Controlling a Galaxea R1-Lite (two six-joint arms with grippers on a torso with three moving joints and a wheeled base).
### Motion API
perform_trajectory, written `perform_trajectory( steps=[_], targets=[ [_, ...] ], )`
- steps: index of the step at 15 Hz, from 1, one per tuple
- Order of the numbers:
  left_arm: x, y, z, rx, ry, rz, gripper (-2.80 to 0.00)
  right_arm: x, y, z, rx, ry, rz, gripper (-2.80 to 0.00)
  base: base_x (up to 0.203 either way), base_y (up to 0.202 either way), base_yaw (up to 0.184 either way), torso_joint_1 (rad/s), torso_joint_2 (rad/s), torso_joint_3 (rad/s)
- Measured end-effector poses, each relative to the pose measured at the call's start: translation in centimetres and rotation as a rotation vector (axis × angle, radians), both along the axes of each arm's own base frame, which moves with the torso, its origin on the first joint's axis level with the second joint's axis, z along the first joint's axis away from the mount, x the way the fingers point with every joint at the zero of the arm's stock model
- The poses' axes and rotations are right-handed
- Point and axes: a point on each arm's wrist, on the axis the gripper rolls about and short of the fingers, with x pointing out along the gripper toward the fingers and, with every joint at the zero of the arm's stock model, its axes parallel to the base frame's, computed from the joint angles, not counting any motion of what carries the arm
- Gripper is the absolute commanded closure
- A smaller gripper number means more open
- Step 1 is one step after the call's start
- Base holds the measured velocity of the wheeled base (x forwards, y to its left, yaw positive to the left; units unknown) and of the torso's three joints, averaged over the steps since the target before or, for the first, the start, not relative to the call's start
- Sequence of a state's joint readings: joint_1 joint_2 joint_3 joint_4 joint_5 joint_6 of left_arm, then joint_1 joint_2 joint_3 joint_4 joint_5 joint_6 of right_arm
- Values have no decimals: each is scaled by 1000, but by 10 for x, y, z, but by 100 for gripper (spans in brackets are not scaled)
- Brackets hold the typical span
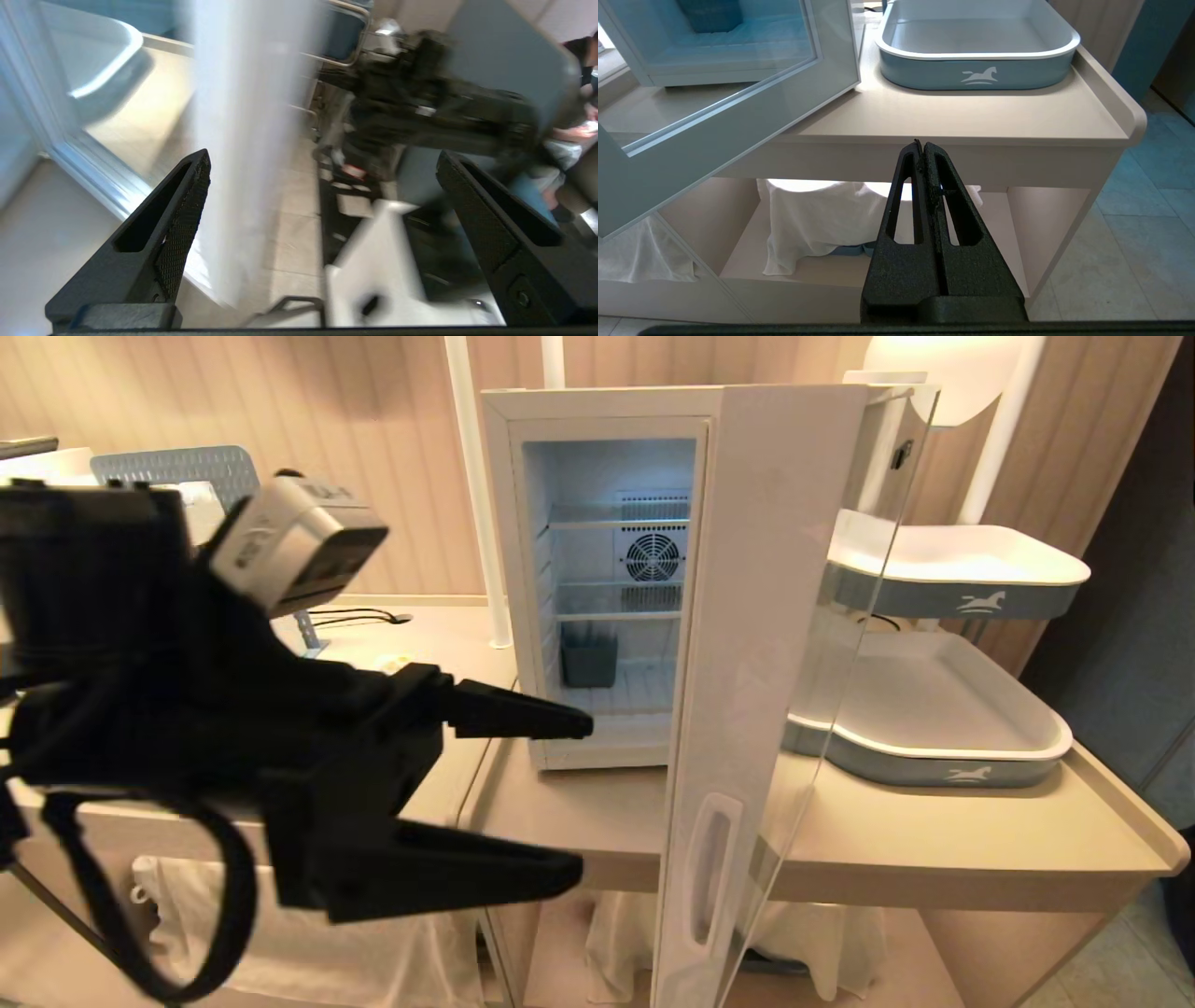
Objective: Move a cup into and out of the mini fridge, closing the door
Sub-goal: Open the freezer door
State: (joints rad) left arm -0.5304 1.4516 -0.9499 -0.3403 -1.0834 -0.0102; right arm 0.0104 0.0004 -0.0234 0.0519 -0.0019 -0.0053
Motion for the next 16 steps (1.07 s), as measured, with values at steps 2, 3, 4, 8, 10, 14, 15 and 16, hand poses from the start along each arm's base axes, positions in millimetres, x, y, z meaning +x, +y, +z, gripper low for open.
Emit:
perform_trajectory(
  steps=[2, 3, 4, 8, 10, 14, 15, 16],
  targets=[
    [26, -17, -8, 6, 3, 0, -280, 0, 0, 0, 0, -1, 0, 0, 0, 0, 0, 0, 0, 0],
    [36, -26, -13, 11, 10, -5, -280, 0, 0, 0, 0, -1, 0, 0, 0, 0, 0, 0, 0, 0],
    [44, -35, -19, 14, 13, -14, -280, 0, 0, 0, 0, -1, 0, 0, 0, 0, 0, 0, 0, 0],
    [45, -72, -32, 28, 55, -105, -280, 0, 0, 0, 0, -1, 0, 0, 0, 0, 0, 0, 0, 0],
    [28, -89, -30, 30, 77, -172, -280, 0, 0, 0, 0, 0, 0, 0, 0, 0, 0, 0, 0, 0],
    [-32, -110, -16, 17, 56, -335, -280, 0, 0, 0, 0, 0, -1, 0, 0, 0, 0, 0, 0, 0],
    [-42, -110, -14, 16, 48, -335, -280, 0, 0, 0, 0, 0, 0, 0, 0, 0, 0, 0, 0, 0],
    [-47, -108, -12, 17, 43, -308, -280, 0, 0, 0, 0, 0, 0, 0, 0, 0, 0, 0, 0, 0]
  ],
)
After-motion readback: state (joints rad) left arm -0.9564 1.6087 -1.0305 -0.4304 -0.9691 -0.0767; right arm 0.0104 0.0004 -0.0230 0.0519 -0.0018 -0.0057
